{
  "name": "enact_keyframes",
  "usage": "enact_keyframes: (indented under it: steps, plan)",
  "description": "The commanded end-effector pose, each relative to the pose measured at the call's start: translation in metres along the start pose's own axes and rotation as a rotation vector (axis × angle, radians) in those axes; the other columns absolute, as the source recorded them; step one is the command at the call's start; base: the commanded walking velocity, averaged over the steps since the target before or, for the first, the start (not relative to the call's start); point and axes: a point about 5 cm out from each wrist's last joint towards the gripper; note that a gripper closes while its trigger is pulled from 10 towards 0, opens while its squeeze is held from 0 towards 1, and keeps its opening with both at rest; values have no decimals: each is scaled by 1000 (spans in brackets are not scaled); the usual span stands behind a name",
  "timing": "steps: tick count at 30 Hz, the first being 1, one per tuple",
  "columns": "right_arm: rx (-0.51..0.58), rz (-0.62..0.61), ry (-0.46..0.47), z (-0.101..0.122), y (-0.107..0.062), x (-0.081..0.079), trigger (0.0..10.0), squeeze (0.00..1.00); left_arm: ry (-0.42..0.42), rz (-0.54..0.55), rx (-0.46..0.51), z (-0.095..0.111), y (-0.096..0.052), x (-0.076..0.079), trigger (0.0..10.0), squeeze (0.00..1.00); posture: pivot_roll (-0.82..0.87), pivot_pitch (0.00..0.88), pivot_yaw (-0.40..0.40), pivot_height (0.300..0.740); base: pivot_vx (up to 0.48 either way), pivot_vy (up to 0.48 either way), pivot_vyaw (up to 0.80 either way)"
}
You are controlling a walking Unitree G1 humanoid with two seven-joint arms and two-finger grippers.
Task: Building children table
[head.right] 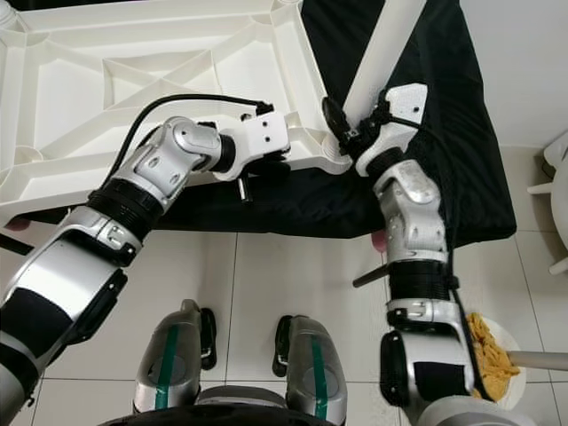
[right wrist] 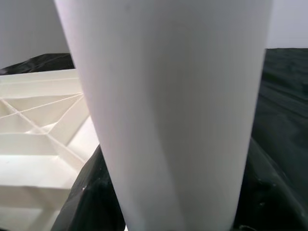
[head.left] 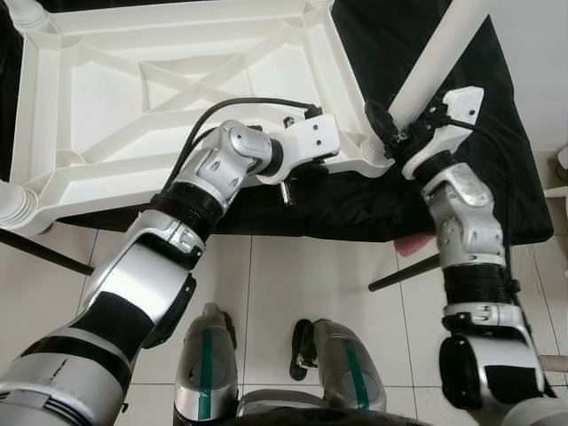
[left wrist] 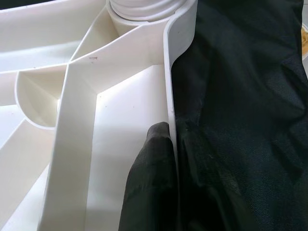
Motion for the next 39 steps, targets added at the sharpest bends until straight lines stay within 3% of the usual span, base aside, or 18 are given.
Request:
enact_keyframes:
  steps: [1, 5, 11, 12, 14, 21, 27, 38, 39]
  plan:
    - [1, -80, 38, -5, -2, 2, 10000, 0, 8, 1, 33, 2, 3, 4, 10000, 0, 4, 56, -50, 740, 0, 0, 0]
    - [17, -122, 50, -6, -1, -3, 10000, 0, 7, 1, 33, 2, 3, 4, 10000, 0, 4, 58, -51, 740, 0, 0, 0]
    - [73, -399, 78, -12, -3, -5, 10000, 0, 7, 0, 36, 3, 4, 4, 10000, 0, 6, 59, -49, 740, 0, 0, 0]
    - [73, -399, 78, -12, -3, -5, 10000, 0, 7, 0, 36, 3, 4, 4, 10000, 0, 6, 59, -49, 740, 0, 0, 0]
    - [91, -478, 24, -17, -5, -10, 10000, 0, 7, 0, 34, 3, 4, 4, 10000, 0, 7, 57, -49, 740, 0, 0, 0]
    - [71, -464, 13, -26, -4, -27, 10000, 0, 9, -1, 37, 4, 5, 4, 10000, 0, 5, 54, -50, 740, 0, 0, 0]
    - [80, -485, -2, -22, -6, -22, 10000, 0, 10, -2, 38, 4, 5, 5, 10000, 0, 6, 51, -56, 740, 0, 0, 0]
    - [79, -481, -13, -23, -6, -28, 10000, 0, 12, -4, 33, 2, 6, 8, 10000, 0, 12, 38, -61, 740, 0, 0, 0]
    - [77, -471, -12, -24, -7, -28, 10000, 94, 13, -4, 32, 2, 6, 8, 10000, 0, 12, 35, -61, 740, 0, 0, 0]
Point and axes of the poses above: a point about 5 cm out from each wrist's last joint towards the gripper, its own y axis pointing out of the wrist towards the gripper, its own z axis along the axis of the wrist's last joint, x = y × z, and after that the axes turned 15 degrees about y, right-handed
